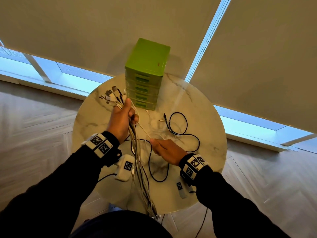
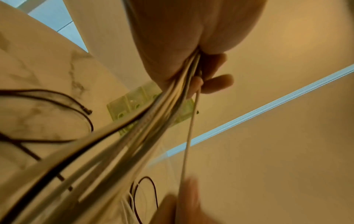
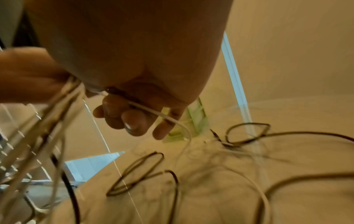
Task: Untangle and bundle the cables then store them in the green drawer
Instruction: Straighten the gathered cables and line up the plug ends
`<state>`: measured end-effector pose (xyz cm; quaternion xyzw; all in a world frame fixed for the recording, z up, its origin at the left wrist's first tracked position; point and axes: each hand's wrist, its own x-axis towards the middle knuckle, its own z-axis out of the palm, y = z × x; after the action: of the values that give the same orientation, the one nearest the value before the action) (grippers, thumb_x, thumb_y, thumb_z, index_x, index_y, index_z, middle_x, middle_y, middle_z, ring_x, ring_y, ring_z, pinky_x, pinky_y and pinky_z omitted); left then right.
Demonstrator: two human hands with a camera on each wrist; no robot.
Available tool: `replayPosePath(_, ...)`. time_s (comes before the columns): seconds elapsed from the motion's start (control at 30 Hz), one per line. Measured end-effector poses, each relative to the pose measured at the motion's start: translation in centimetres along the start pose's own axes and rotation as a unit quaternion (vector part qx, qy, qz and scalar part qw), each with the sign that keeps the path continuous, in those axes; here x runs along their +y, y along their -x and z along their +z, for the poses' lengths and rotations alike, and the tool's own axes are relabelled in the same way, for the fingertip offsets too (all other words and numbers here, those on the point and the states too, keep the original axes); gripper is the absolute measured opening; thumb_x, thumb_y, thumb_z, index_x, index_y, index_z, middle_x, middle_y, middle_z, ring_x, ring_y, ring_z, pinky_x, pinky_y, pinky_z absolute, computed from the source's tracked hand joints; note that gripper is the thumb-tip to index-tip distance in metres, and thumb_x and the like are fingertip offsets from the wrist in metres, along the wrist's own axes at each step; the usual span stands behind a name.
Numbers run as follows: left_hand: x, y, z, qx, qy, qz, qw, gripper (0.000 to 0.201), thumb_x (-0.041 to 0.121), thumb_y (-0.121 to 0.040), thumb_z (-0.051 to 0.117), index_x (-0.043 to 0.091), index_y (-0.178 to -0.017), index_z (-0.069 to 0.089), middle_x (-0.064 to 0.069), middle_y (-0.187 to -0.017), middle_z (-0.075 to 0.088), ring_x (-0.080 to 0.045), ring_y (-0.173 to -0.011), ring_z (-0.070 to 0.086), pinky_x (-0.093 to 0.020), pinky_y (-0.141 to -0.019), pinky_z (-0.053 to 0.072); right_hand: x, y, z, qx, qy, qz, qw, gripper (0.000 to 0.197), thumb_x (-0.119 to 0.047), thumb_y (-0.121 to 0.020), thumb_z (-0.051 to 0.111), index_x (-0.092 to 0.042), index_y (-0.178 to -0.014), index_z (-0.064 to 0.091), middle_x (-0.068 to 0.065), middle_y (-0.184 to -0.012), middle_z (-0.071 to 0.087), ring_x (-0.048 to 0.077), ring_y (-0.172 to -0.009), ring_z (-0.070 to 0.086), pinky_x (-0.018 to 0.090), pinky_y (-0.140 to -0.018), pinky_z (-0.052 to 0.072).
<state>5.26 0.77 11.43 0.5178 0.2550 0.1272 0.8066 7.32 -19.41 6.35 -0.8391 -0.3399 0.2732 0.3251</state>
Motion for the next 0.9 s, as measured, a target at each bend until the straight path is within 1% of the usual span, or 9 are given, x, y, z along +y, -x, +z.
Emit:
replayPosePath(0.1,1.8,-0.8,-1.0,0.011,0.028,0.028,0.999,0.035,0.029,-0.109,0.043,0.022,-0.075,0.041,0.011,-0.052,0.035,-0.006,-0.042,0.031,-0.023,-0.049,0.026,2.8,1.3,0.4,-0.027,0.031,0.051,0.998,0.044,-0.045,-0.107,0.034,-0.032,-0.070,0.054,-0.003,-0.070,0.060,0.016,-0.068,0.057,0.030,-0.077,0.040)
replayPosePath(0.17,3.0,-1.3,-2.0,0.020,0.042,0.047,0.998,0.034,0.029,-0.109,0.043,0.023,-0.076,0.042,0.011,-0.052,0.034,-0.005,-0.041,0.027,-0.020,-0.046,0.024,4.8,2.0,0.1,-0.110,0.120,0.093,0.982,0.037,-0.036,-0.110,0.032,-0.027,-0.112,0.067,0.007,-0.112,0.071,0.026,-0.104,0.064,0.033,-0.094,0.042)
replayPosePath(0.23,3.5,-1.4,-2.6,0.008,0.023,0.066,0.998,0.033,0.028,-0.109,0.042,0.023,-0.077,0.041,0.011,-0.053,0.032,-0.005,-0.043,0.026,-0.020,-0.046,0.022,6.6,2.0,-0.3,-0.132,0.198,0.144,0.961,0.043,-0.036,-0.110,0.027,-0.023,-0.143,0.051,0.006,-0.145,0.056,0.029,-0.128,0.054,0.037,-0.105,0.040)
replayPosePath(0.3,3.2,-0.7,-2.4,-0.010,-0.023,0.074,0.997,0.030,0.026,-0.109,0.043,0.023,-0.079,0.042,0.011,-0.056,0.031,-0.004,-0.047,0.026,-0.020,-0.046,0.021,6.9,1.0,-0.9,-0.027,0.224,0.173,0.959,0.045,-0.047,-0.108,0.027,-0.020,-0.111,0.063,0.011,-0.110,0.068,0.032,-0.104,0.063,0.040,-0.088,0.046)
replayPosePath(0.37,2.2,0.5,-1.8,-0.025,-0.073,0.063,0.995,0.027,0.024,-0.108,0.047,0.025,-0.081,0.047,0.013,-0.057,0.032,-0.003,-0.050,0.030,-0.019,-0.048,0.025,5.6,-0.7,-1.6,0.094,0.177,0.184,0.962,0.047,-0.055,-0.105,0.027,-0.027,-0.074,0.048,0.000,-0.070,0.053,0.031,-0.076,0.057,0.039,-0.069,0.041)
replayPosePath(0.53,-0.8,3.2,0.0,-0.074,-0.129,0.021,0.989,0.031,0.024,-0.105,0.053,0.026,-0.075,0.054,0.014,-0.056,0.035,-0.006,-0.050,0.031,-0.022,-0.050,0.029,-1.1,-3.7,-2.9,0.227,0.052,0.090,0.968,0.045,-0.049,-0.106,0.034,-0.025,-0.070,0.048,-0.004,-0.065,0.050,0.025,-0.066,0.052,0.035,-0.063,0.034)
replayPosePath(0.67,-1.3,4.0,0.6,-0.087,-0.129,-0.033,0.987,0.037,0.042,-0.104,0.053,0.016,-0.079,0.063,0.008,-0.056,0.029,-0.010,-0.051,0.026,-0.027,-0.051,0.022,-5.5,-3.3,-2.6,0.215,-0.031,-0.023,0.976,0.032,-0.039,-0.109,0.035,-0.041,-0.085,0.056,-0.010,-0.071,0.059,0.005,-0.063,0.054,0.030,-0.064,0.041)
replayPosePath(0.73,-0.8,4.0,0.7,-0.087,-0.100,-0.071,0.989,0.044,0.049,-0.101,0.054,0.025,-0.067,0.067,0.008,-0.056,0.026,-0.010,-0.049,0.024,-0.027,-0.050,0.022,-6.1,-2.9,-2.3,0.170,-0.043,-0.065,0.982,0.033,-0.040,-0.109,0.031,-0.029,-0.097,0.060,-0.010,-0.077,0.061,0.006,-0.067,0.056,0.029,-0.066,0.045)
replayPosePath(0.9,-0.5,3.6,0.1,-0.083,-0.034,-0.091,0.992,0.029,0.036,-0.100,0.061,0.025,-0.075,0.051,0.007,-0.056,0.023,-0.010,-0.048,0.020,-0.025,-0.048,0.019,-5.3,-1.8,-1.9,0.095,-0.052,-0.076,0.991,0.033,-0.048,-0.107,0.030,-0.041,-0.080,0.047,-0.009,-0.071,0.054,0.010,-0.066,0.053,0.035,-0.070,0.048)
